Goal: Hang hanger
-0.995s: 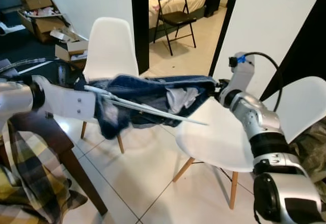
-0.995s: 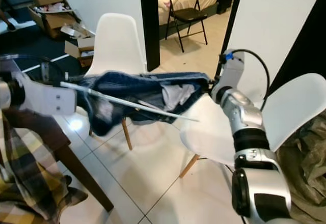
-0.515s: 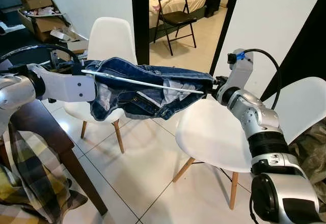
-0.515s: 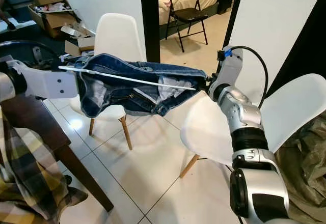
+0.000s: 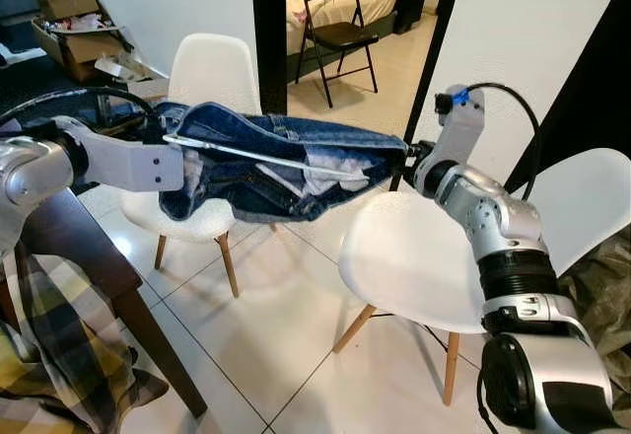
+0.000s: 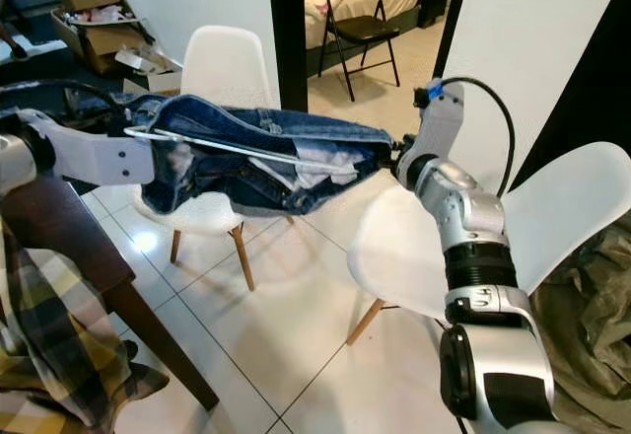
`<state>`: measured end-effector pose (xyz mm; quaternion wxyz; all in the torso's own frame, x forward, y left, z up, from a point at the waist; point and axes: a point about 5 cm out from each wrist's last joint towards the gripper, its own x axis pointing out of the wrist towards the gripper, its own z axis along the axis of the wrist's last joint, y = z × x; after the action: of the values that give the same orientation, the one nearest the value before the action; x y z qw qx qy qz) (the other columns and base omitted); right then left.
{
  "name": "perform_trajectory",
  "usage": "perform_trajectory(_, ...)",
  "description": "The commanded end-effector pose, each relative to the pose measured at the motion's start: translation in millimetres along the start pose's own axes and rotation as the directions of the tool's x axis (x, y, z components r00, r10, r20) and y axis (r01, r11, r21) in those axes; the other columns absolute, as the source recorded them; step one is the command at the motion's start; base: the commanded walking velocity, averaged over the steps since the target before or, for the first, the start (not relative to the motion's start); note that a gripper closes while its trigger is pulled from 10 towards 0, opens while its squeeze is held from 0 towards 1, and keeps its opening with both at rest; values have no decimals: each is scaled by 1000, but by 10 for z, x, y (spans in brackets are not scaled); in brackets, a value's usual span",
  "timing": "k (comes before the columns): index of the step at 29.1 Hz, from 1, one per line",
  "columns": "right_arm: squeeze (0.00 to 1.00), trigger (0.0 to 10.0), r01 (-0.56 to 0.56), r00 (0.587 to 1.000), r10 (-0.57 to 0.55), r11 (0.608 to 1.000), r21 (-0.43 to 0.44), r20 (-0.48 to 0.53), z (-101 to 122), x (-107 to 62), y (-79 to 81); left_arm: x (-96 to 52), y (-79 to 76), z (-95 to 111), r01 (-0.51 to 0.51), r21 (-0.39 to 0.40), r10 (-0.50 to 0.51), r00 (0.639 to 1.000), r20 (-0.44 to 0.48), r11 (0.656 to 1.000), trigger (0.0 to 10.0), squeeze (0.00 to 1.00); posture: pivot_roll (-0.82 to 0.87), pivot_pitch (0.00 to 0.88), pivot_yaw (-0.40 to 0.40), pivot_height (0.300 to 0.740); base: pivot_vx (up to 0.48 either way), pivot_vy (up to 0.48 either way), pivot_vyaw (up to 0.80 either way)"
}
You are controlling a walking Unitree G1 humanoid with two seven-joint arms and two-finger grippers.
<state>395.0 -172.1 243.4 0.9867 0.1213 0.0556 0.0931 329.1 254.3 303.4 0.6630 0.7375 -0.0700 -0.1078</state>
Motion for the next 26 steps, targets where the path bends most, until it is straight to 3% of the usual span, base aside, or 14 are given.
perform_trajectory(1, 0, 10000, 33, 999, -34, 999, 38, 11, 116, -71, -35, -105, 5, -390, 8, 27, -2, 977, -213, 1000, 10000, 0, 66, 46, -43, 740, 0, 0, 0)
perform_trajectory(8, 0, 10000, -59, 996, 63, 997, 59, -59, 35, -121, 237, -90, 32, -481, -79, 5, 77, 957, -279, 997, 10000, 0, 62, 48, -42, 740, 0, 0, 0)
perform_trajectory(10, 0, 10000, -96, 987, 105, 993, 70, -126, -139, -129, 395, -76, 66, -496, -135, -20, 123, 948, -295, 991, 10000, 0, 57, 49, -41, 740, 0, 0, 0)
perform_trajectory(14, 0, 10000, -115, 978, 127, 990, 78, -167, -246, -139, 492, -66, 77, -501, -158, -28, 142, 942, -303, 987, 10000, 0, 59, 50, -42, 740, 0, 0, 0)
perform_trajectory(16, 0, 10000, -148, 971, 164, 984, 100, -174, -250, -161, 593, -60, 70, -511, -161, -27, 145, 940, -310, 987, 10000, 0, 60, 51, -39, 740, 0, 0, 0)
perform_trajectory(18, 0, 10000, -148, 971, 164, 984, 100, -174, -250, -161, 593, -60, 70, -511, -161, -27, 145, 940, -310, 987, 10000, 0, 60, 51, -39, 740, 0, 0, 0)
perform_trajectory(22, 0, 10000, -235, 954, 266, 951, 200, -142, -162, -191, 859, -19, 12, -494, -161, -49, 139, 942, -305, 986, 10000, 0, 61, 52, -41, 740, 0, 0, 0)
perform_trajectory(24, 0, 10000, -235, 954, 266, 951, 200, -142, -162, -191, 859, -19, 12, -494, -161, -49, 139, 942, -305, 986, 10000, 0, 61, 52, -41, 740, 0, 0, 0)
perform_trajectory(25, 0, 10000, -250, 949, 283, 943, 218, -136, -157, -194, 956, 10, -33, -457, -163, -72, 135, 947, -293, 984, 10000, 0, 61, 52, -41, 740, 0, 0, 0)
perform_trajectory(26, 0, 10000, -250, 949, 283, 943, 218, -136, -157, -194, 956, 10, -33, -457, -163, -72, 135, 947, -293, 984, 10000, 0, 61, 52, -41, 740, 0, 0, 0)
